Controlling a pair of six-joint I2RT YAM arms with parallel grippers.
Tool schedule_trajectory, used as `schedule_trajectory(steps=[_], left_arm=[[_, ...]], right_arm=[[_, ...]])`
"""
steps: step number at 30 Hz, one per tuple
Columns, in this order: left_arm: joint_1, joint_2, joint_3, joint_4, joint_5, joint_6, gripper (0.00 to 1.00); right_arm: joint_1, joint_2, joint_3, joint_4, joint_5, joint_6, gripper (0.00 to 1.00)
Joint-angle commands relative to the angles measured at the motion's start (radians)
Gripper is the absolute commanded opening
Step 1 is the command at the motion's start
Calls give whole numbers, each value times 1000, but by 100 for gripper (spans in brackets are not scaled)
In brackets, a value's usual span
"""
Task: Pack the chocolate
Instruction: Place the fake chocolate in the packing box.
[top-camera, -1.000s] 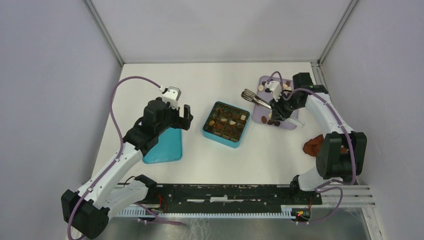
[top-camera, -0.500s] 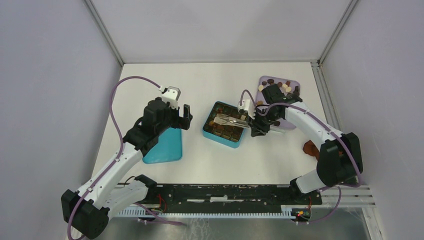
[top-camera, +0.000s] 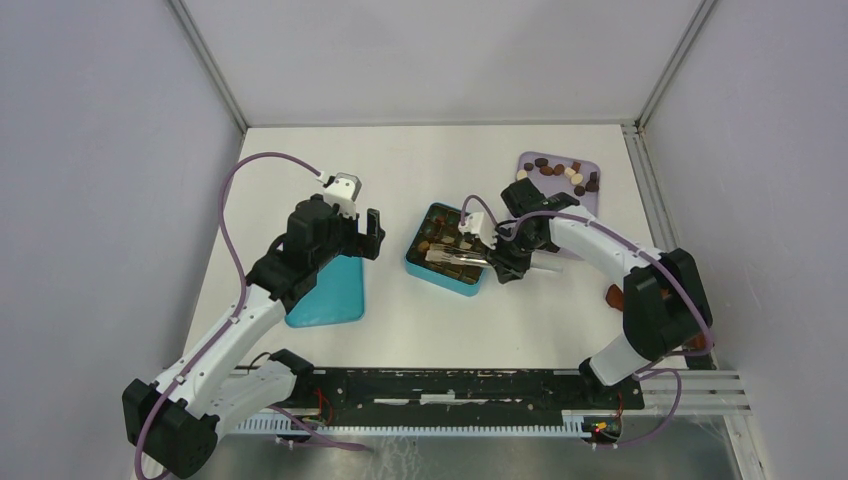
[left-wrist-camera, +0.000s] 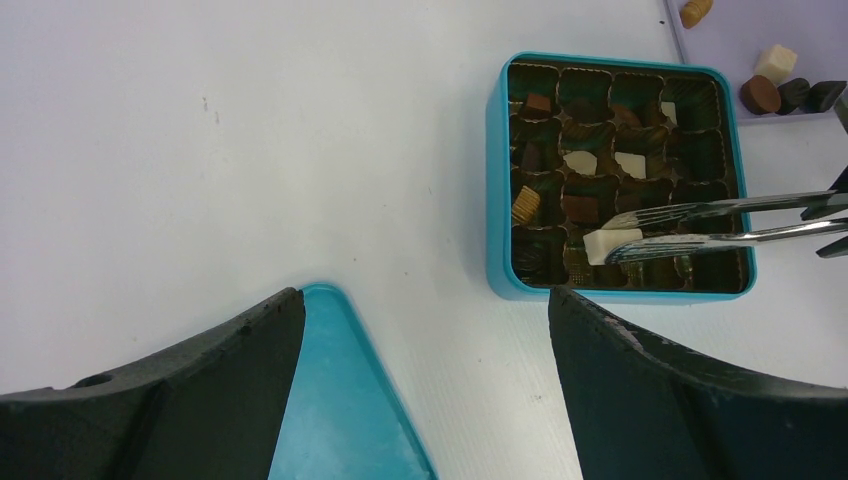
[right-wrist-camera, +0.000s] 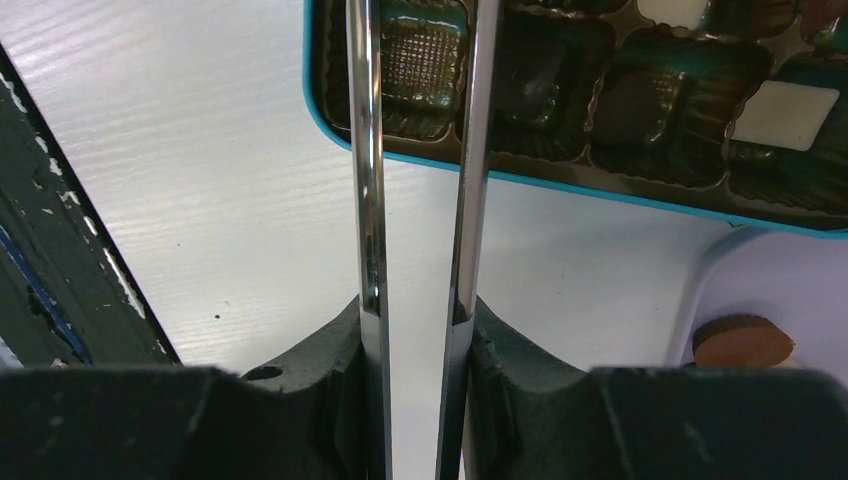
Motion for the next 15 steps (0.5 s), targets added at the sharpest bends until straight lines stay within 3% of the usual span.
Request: schedule_trajectory(steps=[1, 5, 15], left_arm=[[1, -3, 4, 6, 0, 35, 96], [2, -3, 5, 6, 2, 35, 96], [2, -2, 4, 6, 3, 35, 96]], right_arm=[[9, 19, 12, 31, 40, 30, 5], [16, 26, 12, 27, 41, 31, 6], [29, 34, 9, 22, 52, 28, 29]])
